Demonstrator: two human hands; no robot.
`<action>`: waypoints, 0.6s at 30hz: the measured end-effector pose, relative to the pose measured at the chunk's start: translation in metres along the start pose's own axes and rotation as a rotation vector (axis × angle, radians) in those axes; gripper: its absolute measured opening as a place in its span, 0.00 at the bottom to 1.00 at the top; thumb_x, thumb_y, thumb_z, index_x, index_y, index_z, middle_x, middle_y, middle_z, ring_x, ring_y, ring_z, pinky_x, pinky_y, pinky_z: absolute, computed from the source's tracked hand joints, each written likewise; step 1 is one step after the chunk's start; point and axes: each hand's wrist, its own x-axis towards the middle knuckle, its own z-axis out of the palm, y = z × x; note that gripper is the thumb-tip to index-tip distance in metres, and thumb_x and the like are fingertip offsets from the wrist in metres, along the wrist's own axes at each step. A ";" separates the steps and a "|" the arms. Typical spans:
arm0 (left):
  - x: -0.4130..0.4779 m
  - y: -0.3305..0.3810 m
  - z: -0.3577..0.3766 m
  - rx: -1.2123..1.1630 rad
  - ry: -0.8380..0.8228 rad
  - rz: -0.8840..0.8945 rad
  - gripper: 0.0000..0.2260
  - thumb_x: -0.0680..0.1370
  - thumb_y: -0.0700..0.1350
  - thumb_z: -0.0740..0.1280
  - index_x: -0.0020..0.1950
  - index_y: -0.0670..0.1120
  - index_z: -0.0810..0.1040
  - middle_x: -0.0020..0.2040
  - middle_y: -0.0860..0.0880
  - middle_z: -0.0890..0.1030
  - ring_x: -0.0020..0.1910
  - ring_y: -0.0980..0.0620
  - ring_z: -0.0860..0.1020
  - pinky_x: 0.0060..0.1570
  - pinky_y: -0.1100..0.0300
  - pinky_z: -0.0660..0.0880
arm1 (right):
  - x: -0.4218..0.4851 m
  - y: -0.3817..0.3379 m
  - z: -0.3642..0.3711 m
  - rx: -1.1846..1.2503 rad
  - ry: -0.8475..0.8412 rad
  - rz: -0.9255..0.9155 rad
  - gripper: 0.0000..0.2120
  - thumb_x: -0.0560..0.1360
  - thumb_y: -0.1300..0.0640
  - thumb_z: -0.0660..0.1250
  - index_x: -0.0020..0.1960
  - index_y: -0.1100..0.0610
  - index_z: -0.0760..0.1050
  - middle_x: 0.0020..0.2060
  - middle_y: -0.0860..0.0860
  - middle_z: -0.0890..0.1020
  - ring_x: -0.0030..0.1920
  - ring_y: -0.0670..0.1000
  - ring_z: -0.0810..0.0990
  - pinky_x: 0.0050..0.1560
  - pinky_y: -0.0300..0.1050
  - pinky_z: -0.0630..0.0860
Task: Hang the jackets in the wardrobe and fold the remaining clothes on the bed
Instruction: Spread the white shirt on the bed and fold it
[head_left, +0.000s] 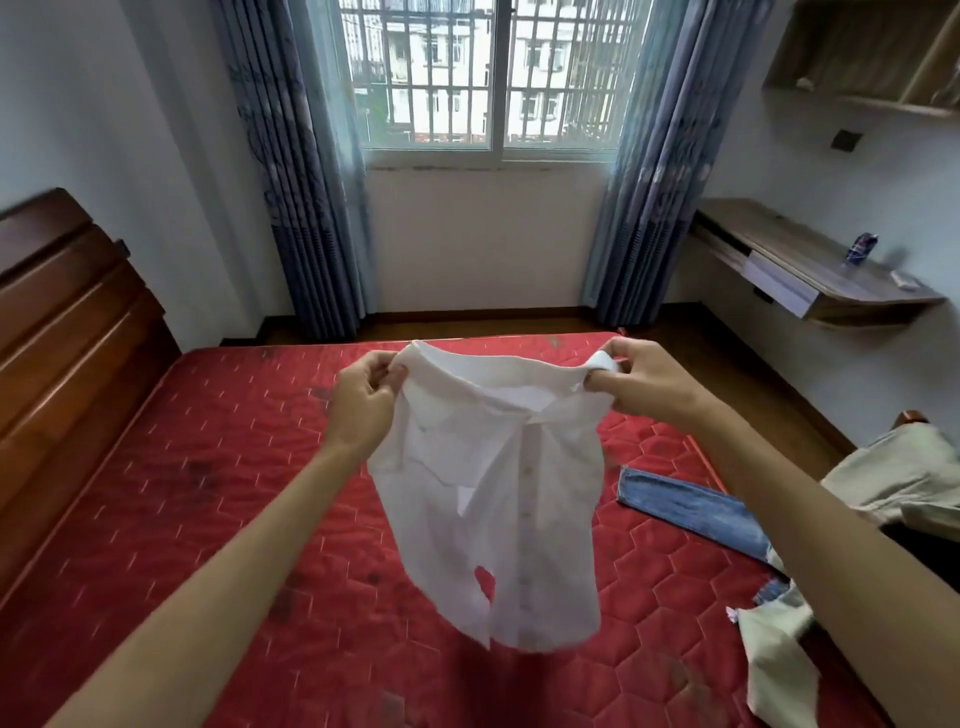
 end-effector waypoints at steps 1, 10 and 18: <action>-0.004 0.006 -0.007 0.077 0.007 0.076 0.07 0.82 0.45 0.65 0.56 0.46 0.81 0.45 0.52 0.83 0.45 0.52 0.82 0.46 0.55 0.79 | -0.007 0.001 0.002 0.011 -0.033 -0.004 0.06 0.72 0.59 0.73 0.46 0.60 0.78 0.36 0.55 0.80 0.30 0.46 0.76 0.28 0.38 0.73; -0.088 0.048 -0.060 0.360 0.055 0.345 0.10 0.85 0.48 0.58 0.52 0.47 0.76 0.37 0.45 0.80 0.34 0.45 0.79 0.37 0.43 0.76 | -0.110 0.006 0.025 0.346 -0.180 -0.008 0.08 0.79 0.51 0.67 0.52 0.51 0.83 0.48 0.50 0.85 0.50 0.50 0.83 0.50 0.44 0.79; -0.203 0.096 -0.121 0.288 -0.145 0.282 0.11 0.84 0.50 0.59 0.53 0.47 0.78 0.41 0.45 0.82 0.38 0.43 0.81 0.38 0.42 0.78 | -0.217 0.003 0.060 0.246 -0.297 0.075 0.34 0.74 0.31 0.60 0.43 0.64 0.80 0.38 0.55 0.81 0.40 0.54 0.79 0.47 0.51 0.74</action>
